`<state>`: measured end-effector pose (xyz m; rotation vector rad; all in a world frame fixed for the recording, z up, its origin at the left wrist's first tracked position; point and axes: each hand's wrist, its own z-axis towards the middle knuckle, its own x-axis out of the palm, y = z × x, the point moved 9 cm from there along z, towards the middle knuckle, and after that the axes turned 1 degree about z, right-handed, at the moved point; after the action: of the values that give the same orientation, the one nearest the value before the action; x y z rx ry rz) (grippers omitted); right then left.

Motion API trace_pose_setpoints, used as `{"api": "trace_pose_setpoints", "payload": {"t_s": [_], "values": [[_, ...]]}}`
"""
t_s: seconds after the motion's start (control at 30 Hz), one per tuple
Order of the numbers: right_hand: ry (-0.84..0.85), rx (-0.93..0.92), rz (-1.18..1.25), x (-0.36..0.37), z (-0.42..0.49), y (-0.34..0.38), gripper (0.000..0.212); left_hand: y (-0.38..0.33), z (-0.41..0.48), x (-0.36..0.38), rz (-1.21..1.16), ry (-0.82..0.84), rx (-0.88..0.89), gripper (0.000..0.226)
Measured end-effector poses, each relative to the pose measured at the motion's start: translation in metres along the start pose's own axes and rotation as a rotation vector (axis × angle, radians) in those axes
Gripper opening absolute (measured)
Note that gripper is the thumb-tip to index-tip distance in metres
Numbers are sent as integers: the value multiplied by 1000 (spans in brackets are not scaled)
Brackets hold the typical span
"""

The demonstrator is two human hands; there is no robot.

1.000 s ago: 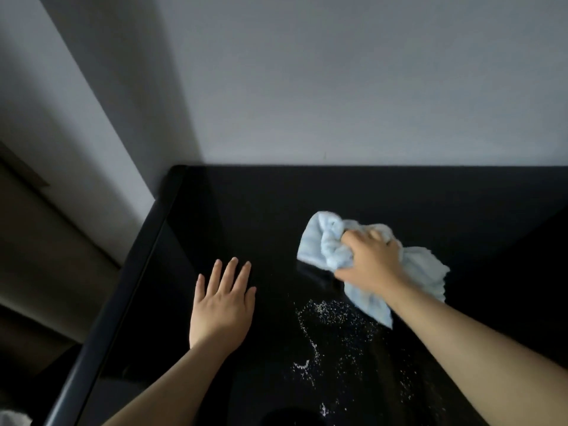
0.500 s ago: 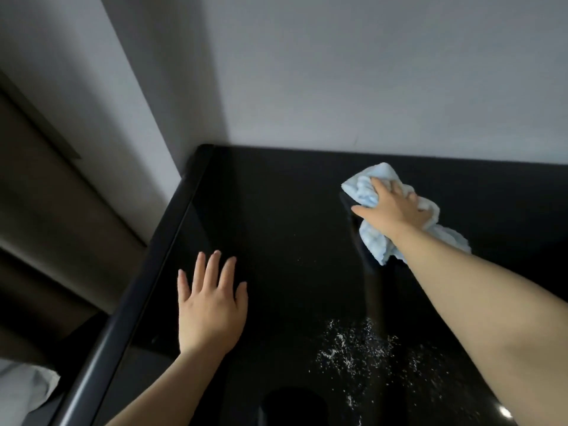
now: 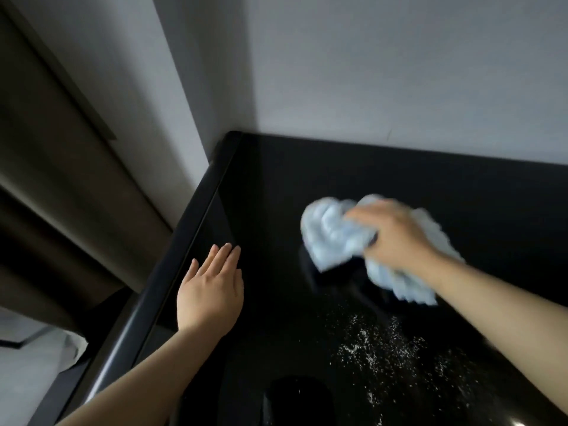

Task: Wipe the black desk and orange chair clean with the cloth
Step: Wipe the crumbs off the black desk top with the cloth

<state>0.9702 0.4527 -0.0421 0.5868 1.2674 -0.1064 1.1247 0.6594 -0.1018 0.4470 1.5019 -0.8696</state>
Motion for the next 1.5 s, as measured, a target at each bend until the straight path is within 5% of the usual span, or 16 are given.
{"api": "trace_pose_setpoints", "payload": {"t_s": [0.1,0.17,0.27,0.43,0.57,0.67,0.73,0.8,0.93,1.0,1.07,1.2,1.3,1.5], "values": [[-117,653,-266,-22,14,-85,36,2,2,-2,81,32,113,47],[-23,759,-352,0,27,-95,44,1,2,-6,84,20,143,49],[-13,684,-356,23,68,-78,51,8,4,-8,81,-33,75,52],[-100,458,-290,46,133,-13,16,31,10,6,90,8,-90,53],[-8,200,-230,77,143,43,26,29,10,3,62,-11,-79,50],[161,-18,-87,87,112,75,20,36,7,-8,1,-96,-185,49],[285,-157,-12,88,75,92,37,41,4,-16,-38,-163,-257,47],[327,-222,20,78,34,101,48,39,3,-21,-70,-205,-245,44],[451,-298,47,64,-45,87,37,34,3,-26,-166,-249,-155,35],[400,-235,193,40,-73,79,18,31,-4,-25,-183,-221,-111,34],[177,-1,397,11,-84,47,25,24,-13,-17,-153,-142,-54,38],[23,406,-36,-21,-72,28,14,12,-52,-3,-90,-63,46,43],[-195,509,-42,-23,-91,81,2,15,-78,-6,-220,-69,50,40],[-47,378,-267,67,-157,173,59,28,-116,-19,-432,-53,5,37]]}}
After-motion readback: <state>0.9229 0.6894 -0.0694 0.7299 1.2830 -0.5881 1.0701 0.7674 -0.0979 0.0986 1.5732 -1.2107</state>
